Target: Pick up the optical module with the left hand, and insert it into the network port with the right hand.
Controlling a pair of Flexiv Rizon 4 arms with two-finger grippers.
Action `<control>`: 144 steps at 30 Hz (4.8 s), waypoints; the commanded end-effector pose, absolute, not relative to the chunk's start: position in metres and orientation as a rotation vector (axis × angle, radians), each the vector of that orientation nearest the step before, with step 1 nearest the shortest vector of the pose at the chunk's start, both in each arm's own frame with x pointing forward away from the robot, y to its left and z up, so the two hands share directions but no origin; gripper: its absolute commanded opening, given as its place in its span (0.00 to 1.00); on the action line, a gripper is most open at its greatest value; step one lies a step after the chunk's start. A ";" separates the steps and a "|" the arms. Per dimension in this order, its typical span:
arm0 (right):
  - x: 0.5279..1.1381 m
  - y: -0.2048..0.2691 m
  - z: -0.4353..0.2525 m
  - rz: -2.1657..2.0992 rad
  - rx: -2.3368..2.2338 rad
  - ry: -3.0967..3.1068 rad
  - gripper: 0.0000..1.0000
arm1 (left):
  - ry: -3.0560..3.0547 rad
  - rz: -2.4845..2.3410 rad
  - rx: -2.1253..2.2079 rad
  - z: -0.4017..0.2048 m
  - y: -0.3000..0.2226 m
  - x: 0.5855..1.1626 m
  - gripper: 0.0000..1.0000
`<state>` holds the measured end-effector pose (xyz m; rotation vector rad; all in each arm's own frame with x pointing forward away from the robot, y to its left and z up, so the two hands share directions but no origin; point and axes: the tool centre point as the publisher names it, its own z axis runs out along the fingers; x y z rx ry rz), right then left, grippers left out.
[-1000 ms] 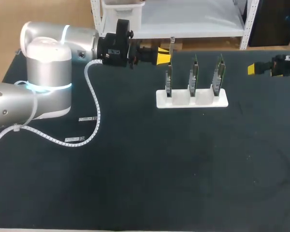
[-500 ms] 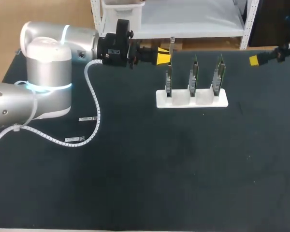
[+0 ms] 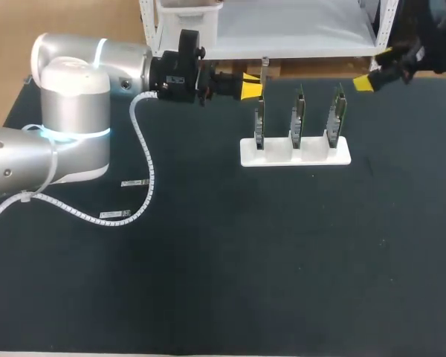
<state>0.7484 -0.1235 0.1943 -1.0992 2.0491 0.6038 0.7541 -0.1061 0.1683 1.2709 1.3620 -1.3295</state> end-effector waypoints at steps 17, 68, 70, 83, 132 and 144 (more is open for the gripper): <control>0.763 -0.075 0.191 1.107 -1.444 1.791 1.00 | 1.364 -1.325 1.268 0.168 -0.106 0.753 0.00; 0.768 0.016 0.198 1.005 -1.502 1.779 1.00 | 1.364 -1.325 1.268 0.168 -0.106 0.753 0.00; 0.768 0.018 0.198 1.005 -1.513 1.781 1.00 | 1.364 -1.325 1.268 0.168 -0.106 0.753 0.00; 0.765 0.030 0.207 1.037 -1.552 1.748 1.00 | 1.364 -1.325 1.268 0.168 -0.106 0.753 0.00; 0.763 0.043 0.210 1.067 -1.604 1.734 0.00 | 1.364 -1.325 1.268 0.168 -0.106 0.753 0.00; 0.766 0.039 0.210 1.071 -1.584 1.743 0.00 | 1.364 -1.325 1.268 0.168 -0.106 0.753 0.00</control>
